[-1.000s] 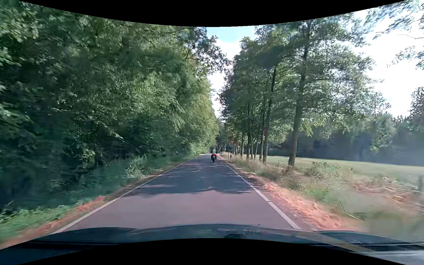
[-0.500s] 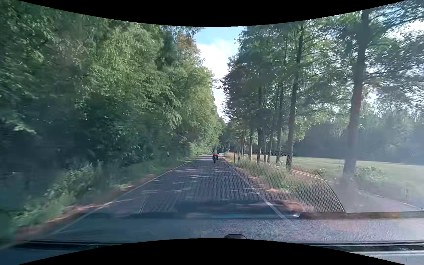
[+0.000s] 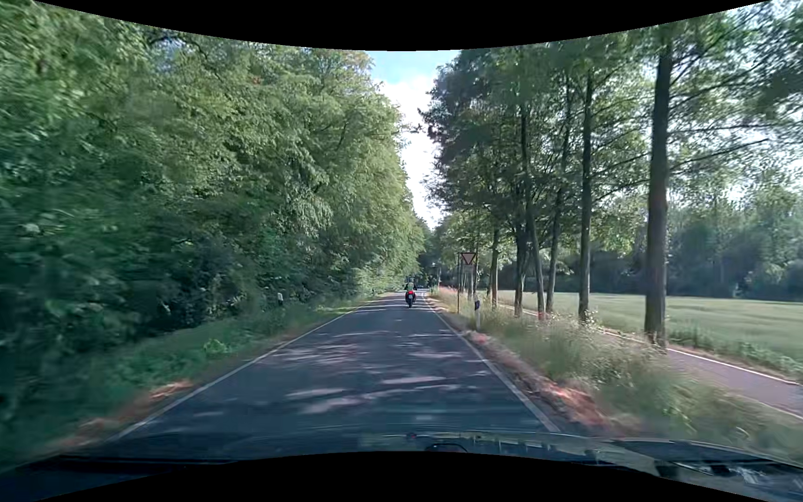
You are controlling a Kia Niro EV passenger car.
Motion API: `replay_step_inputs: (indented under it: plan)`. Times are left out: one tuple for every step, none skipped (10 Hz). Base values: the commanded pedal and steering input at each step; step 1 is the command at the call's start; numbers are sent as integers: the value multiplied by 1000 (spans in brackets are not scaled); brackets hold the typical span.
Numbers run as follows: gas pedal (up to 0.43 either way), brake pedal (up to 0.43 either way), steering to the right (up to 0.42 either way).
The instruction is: Follow the waypoints while adhering to traffic rules and regulations
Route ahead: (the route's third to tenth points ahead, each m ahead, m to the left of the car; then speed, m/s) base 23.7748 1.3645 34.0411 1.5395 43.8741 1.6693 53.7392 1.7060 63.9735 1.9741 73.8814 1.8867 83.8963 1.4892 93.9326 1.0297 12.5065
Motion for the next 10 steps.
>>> replay_step_inputs:
  plan:
    - [169,0,-5]
    - [157,0,-5]
    - [157,0,-5]
    - [157,0,-4]
    - [157,0,-2]
    - [157,0,-1]
    - [157,0,-1]
    - [157,0,-1]
    - [157,0,-1]
    - [157,0,0]
